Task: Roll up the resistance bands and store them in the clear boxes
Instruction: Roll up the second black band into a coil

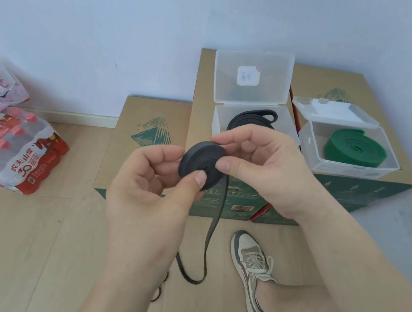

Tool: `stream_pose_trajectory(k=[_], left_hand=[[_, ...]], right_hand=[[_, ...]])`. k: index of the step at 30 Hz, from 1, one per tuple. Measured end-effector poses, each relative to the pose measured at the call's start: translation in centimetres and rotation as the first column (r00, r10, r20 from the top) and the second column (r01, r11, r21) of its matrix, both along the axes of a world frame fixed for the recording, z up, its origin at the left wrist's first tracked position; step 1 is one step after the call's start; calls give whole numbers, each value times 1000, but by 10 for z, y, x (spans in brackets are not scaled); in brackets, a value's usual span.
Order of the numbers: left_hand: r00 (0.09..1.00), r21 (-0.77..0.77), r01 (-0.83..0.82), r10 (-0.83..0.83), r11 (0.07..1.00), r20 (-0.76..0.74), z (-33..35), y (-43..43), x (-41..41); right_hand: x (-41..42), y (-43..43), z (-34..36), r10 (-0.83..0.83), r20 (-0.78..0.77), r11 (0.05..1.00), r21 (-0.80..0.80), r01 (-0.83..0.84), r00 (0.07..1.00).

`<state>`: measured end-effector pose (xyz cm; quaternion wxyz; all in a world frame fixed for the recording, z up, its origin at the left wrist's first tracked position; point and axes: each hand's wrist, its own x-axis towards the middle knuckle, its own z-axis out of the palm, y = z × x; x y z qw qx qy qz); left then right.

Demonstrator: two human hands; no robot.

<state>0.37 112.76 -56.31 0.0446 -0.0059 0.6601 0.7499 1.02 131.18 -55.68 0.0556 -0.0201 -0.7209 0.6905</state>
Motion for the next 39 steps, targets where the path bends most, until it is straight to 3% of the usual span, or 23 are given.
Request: stream_pose_trajectory(k=[2, 5, 8, 10, 13, 17, 18, 20, 23, 25, 28, 31, 34, 36, 39], left_hand=[[999, -81, 18, -20, 997, -27, 1, 2, 1], [982, -392, 10, -82, 920, -168, 6, 3, 5], [945, -547, -16, -166, 837, -282, 4, 0, 4], [954, -509, -17, -138, 861, -266, 0, -2, 1], [994, -213, 41, -63, 976, -94, -2, -2, -2], [999, 8, 38, -38, 999, 5, -3, -1, -3], [999, -13, 47, -47, 999, -1, -3, -1, -3], [995, -201, 60, -74, 978, -64, -2, -1, 0], [953, -523, -13, -148, 852, -264, -3, -3, 1], [919, -635, -58, -208, 770, -336, -5, -7, 0], [974, -556, -38, -94, 831, -208, -7, -16, -4], [998, -319, -27, 7, 947, -62, -11, -23, -6], [999, -100, -49, 51, 994, 15, -10, -26, -7], [998, -128, -51, 53, 990, 17, -11, -26, -9], [990, -458, -73, 7, 886, -144, -11, -27, -7]], right_hand=[[1, 0, -1, -3, -17, 999, 47, 4, 1000], [0, -3, -7, 28, -40, 958, 285, -15, 999], [1, -8, -8, 57, -70, 955, 294, -34, 996], [1, -9, -5, 15, -47, 979, 202, -6, 999], [1, -4, 0, -65, -18, 997, 45, 66, 998], [2, -2, 0, -44, -28, 998, 37, 45, 999], [2, -2, -1, -44, -33, 998, 49, 46, 998], [0, -2, -4, -20, -72, 988, 154, 30, 997], [-3, -6, -12, 71, -146, 943, 331, -19, 987], [-6, -10, -16, 84, -137, 948, 315, -37, 987], [-12, -18, -21, 46, -48, 984, 174, -37, 998], [-17, -23, -28, 17, 29, 999, -28, -16, 999], [-21, -29, -33, 43, 52, 987, -158, -34, 998], [-24, -35, -35, 57, 49, 985, -167, -48, 997], [-28, -37, -44, 47, 48, 997, -63, -44, 998]])
